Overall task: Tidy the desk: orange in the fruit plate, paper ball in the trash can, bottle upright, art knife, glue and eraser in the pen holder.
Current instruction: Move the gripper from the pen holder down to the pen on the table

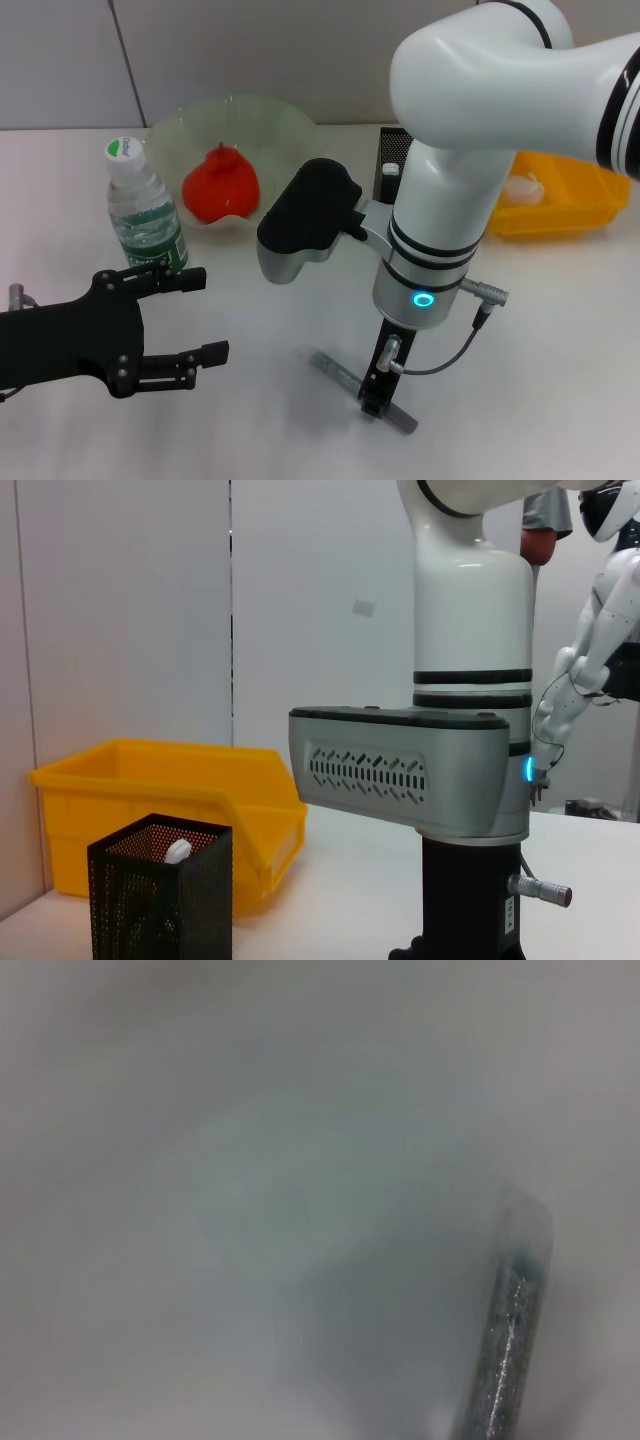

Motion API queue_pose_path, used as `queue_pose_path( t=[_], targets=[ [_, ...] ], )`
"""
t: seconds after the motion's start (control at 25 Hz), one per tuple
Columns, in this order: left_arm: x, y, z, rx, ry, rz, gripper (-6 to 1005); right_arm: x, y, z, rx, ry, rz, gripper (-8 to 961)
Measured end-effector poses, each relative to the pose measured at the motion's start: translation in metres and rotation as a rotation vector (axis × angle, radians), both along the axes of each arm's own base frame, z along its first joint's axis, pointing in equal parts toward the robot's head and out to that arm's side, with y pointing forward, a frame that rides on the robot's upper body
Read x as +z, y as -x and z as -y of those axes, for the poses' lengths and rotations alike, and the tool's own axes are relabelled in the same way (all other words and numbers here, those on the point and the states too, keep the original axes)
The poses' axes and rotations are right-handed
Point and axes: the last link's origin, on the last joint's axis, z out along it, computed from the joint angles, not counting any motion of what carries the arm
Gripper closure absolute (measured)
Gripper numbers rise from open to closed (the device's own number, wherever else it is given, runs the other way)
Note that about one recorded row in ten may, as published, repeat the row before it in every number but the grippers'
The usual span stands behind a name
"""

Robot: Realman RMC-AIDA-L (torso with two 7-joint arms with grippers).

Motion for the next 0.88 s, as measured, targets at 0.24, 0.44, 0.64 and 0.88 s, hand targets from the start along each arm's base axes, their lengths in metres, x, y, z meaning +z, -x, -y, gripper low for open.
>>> queue_pose_path(
  t=[0.24, 0.44, 0.64, 0.88],
  targets=[
    [0.0006, -0.0005, -0.0002, -0.004, -0.001, -0.001, 153, -0.0007, 0.0011, 0.0014, 0.006, 0.006, -0.003, 734],
    [0.0008, -0.0008, 0.0002, -0.007, 0.001, 0.0, 153, -0.0005, 0.0, 0.0024, 0.002, 0.009, -0.001, 754],
    [0.0008, -0.001, 0.0005, -0.008, 0.002, 0.001, 153, -0.0004, -0.0003, 0.0023, -0.012, 0.0, -0.003, 774],
    [0.0008, -0.0011, 0.0007, -0.009, 0.003, 0.002, 153, -0.0001, -0.0015, 0.0022, -0.011, -0.001, 0.003, 778]
  ],
)
